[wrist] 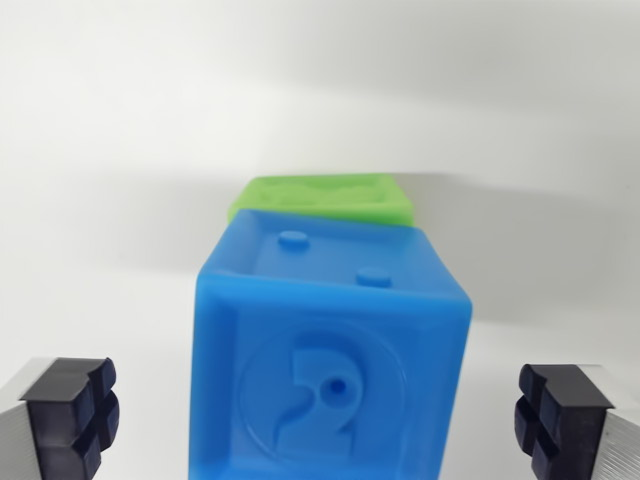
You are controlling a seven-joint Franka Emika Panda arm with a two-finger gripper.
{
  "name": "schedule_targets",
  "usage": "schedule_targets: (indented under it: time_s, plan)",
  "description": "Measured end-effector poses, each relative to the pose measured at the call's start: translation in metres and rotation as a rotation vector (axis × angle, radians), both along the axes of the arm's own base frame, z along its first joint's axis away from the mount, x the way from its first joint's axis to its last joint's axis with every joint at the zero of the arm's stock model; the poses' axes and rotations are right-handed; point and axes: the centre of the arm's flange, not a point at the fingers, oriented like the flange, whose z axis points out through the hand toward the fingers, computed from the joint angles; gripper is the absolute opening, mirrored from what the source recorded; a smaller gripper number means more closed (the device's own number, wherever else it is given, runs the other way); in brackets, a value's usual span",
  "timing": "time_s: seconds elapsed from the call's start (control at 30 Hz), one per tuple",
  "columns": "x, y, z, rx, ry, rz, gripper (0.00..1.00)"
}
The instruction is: Stack cube
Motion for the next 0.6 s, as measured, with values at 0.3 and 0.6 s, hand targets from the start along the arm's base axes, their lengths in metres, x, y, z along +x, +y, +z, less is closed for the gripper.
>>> schedule_targets:
  time_s: [0.3,0.6]
  plan:
    - [0.0,0.0,0.028,-0.001,-0.001,0.0,1.0]
    - [-0.001,0.0,0.065,-0.001,-0.003,0.0,1.0]
